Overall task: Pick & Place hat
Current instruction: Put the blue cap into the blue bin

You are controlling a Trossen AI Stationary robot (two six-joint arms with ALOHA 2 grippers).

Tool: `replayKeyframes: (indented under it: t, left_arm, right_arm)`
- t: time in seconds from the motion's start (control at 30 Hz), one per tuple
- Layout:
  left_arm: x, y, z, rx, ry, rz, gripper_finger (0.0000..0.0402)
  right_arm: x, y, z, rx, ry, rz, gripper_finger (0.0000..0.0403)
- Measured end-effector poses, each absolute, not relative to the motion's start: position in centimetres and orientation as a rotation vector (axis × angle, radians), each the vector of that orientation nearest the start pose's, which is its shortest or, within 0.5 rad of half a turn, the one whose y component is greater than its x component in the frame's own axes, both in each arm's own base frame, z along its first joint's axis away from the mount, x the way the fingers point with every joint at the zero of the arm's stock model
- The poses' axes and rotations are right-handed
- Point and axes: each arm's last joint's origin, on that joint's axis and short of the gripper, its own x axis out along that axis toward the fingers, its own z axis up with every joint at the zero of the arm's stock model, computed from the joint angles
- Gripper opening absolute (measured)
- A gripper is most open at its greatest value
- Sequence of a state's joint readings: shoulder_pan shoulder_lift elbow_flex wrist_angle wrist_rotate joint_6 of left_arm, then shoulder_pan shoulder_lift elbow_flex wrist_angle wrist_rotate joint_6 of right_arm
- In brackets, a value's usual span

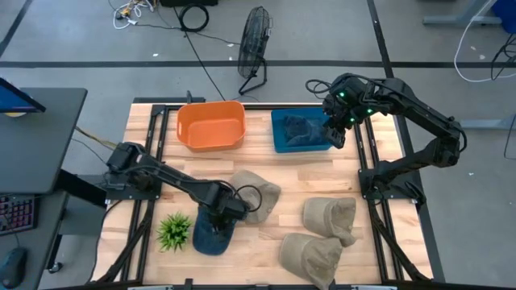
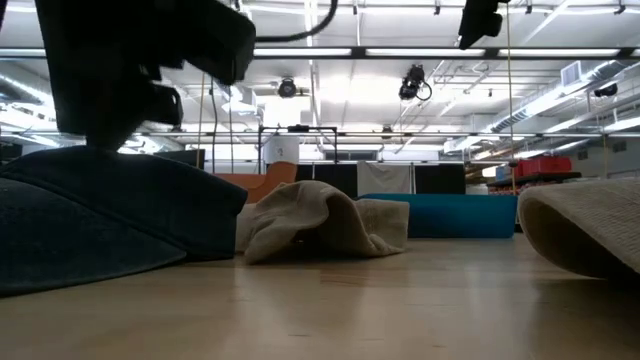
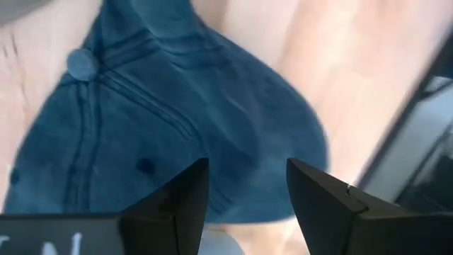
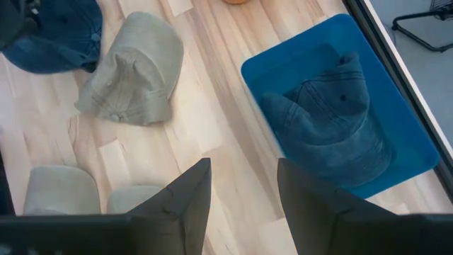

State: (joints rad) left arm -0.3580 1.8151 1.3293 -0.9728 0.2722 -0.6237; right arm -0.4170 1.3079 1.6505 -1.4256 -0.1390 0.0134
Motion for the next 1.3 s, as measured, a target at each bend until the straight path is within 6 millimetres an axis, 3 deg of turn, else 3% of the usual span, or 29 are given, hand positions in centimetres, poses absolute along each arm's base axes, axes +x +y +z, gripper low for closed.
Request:
replayKeyframes:
  t: [0.3,0.47,0.53,0.6,0.8,1.03,1.13,1.3]
  left_arm:
    - [32.2,-12.8,17.6,-0.387,1.645,0.018,0.0179]
    - [32.3,-12.4,18.1,-0.451,1.646,0.007,0.0084]
    - [32.3,-11.9,18.8,-0.507,1.635,0.011,0.0032]
    - [32.2,-11.4,19.7,-0.575,1.612,0.044,0.0012]
    - [31.8,-9.6,24.1,-0.826,1.419,0.16,0.0006]
    - [31.5,-6.3,30.0,-1.052,0.946,0.322,0.0004]
    - [31.2,-4.6,31.7,-1.066,0.75,0.418,0.0003]
    - [32.1,-1.6,32.8,-0.984,0.497,0.533,0.0003]
  right_arm:
    - [19.1,-8.0,41.2,0.284,1.047,-0.242,0.0167]
    - [19.1,-8.0,41.2,0.282,1.047,-0.24,0.0167]
    - [19.1,-8.0,41.2,0.282,1.047,-0.24,0.0167]
    - [19.1,-8.0,41.2,0.281,1.047,-0.241,0.0167]
    - [19.1,-8.0,41.2,0.284,1.046,-0.242,0.0167]
    - [19.4,-7.8,41.3,0.285,1.028,-0.239,0.0167]
    - [19.6,-7.5,41.3,0.332,1.013,-0.256,0.0167]
    - [20.5,-7.1,41.5,0.406,0.934,-0.282,0.0167]
